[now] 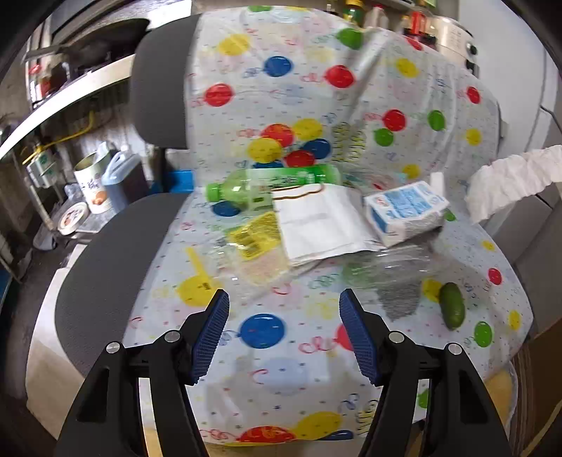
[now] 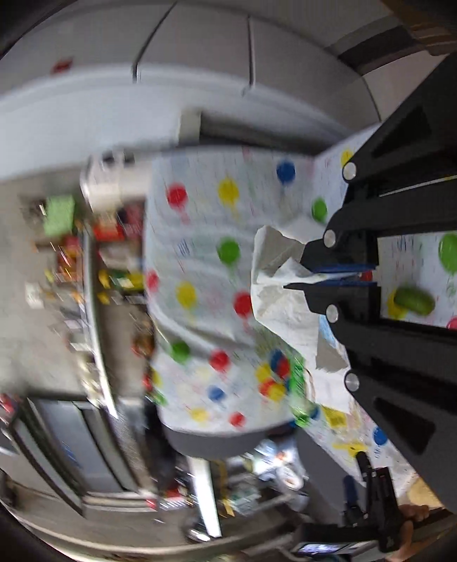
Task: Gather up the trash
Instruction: 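Grasp the white tissue with the right gripper and lift it, then grasp the milk carton with the left gripper while the right gripper holds the tissue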
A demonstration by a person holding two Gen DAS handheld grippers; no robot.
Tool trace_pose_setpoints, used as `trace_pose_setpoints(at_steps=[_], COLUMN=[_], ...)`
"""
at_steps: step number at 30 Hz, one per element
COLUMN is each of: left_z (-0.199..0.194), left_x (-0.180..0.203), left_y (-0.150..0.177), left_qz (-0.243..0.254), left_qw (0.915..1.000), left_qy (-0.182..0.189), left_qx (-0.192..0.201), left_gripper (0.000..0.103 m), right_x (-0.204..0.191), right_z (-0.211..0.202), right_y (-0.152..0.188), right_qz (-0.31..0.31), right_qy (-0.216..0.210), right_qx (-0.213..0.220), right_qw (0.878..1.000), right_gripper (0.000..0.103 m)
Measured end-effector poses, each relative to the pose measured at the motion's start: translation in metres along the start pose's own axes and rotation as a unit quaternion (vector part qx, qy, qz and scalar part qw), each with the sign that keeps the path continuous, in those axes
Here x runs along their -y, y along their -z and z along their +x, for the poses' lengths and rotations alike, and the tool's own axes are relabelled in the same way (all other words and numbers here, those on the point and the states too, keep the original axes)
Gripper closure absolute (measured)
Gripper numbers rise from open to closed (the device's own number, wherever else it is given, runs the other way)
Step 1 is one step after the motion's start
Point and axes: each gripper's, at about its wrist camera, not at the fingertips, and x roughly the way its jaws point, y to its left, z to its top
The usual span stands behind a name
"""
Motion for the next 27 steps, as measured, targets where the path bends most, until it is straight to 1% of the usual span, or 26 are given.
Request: trace_pose_setpoints(at_steps=[2, 5, 6, 8, 10, 12, 15, 19, 21, 25, 26, 27], left_z=[0.003, 0.011, 0.015, 0.021, 0.030, 0.039, 0.054, 0.077, 0.087, 0.110, 0.115, 0.120], left_x=[0.014, 0.036, 0.046, 0.060, 0.079, 0.099, 0.133, 0.172, 0.182, 0.191, 0.191, 0.192], left_y=[-0.003, -0.013, -0.017, -0.023, -0.031, -0.037, -0.041, -0.042, -0.043, -0.051, -0.053, -0.054], left_qz=[0.009, 0.023, 0.029, 0.039, 0.052, 0.070, 0.123, 0.190, 0.207, 0.217, 0.220, 0.222], left_qw=[0.9998, 0.9987, 0.9981, 0.9972, 0.9960, 0.9946, 0.9904, 0.9815, 0.9783, 0.9761, 0.9754, 0.9746], left_qy=[0.016, 0.045, 0.054, 0.062, 0.072, 0.075, 0.063, 0.018, 0.004, -0.014, -0.019, -0.024], left_qx=[0.003, 0.007, 0.007, 0.011, 0.013, 0.012, 0.007, 0.009, 0.007, -0.005, -0.008, -0.011], left_gripper=[0.037, 0.036, 0.028, 0.015, 0.015, 0.014, 0.014, 0.014, 0.015, 0.016, 0.020, 0.027], right_x=[0.019, 0.034, 0.038, 0.045, 0.053, 0.060, 0.071, 0.082, 0.086, 0.090, 0.091, 0.092], right_z=[-0.003, 0.001, 0.000, 0.005, 0.010, 0.015, 0.022, 0.029, 0.031, 0.034, 0.035, 0.036], right_y=[0.003, 0.013, 0.018, 0.027, 0.035, 0.041, 0.049, 0.055, 0.057, 0.060, 0.061, 0.062], right_qz=[0.013, 0.017, 0.016, 0.017, 0.022, 0.031, 0.049, 0.059, 0.063, 0.069, 0.071, 0.072], right_qy=[0.014, 0.034, 0.042, 0.054, 0.065, 0.066, 0.062, 0.058, 0.055, 0.048, 0.046, 0.044], right_qx=[-0.008, -0.020, -0.022, -0.030, -0.037, -0.044, -0.056, -0.065, -0.068, -0.071, -0.072, -0.074], right_qw=[1.000, 0.999, 0.999, 0.998, 0.997, 0.996, 0.995, 0.994, 0.994, 0.994, 0.994, 0.994], right_gripper=[0.099, 0.099, 0.099, 0.099, 0.099, 0.099, 0.099, 0.099, 0.099, 0.099, 0.099, 0.099])
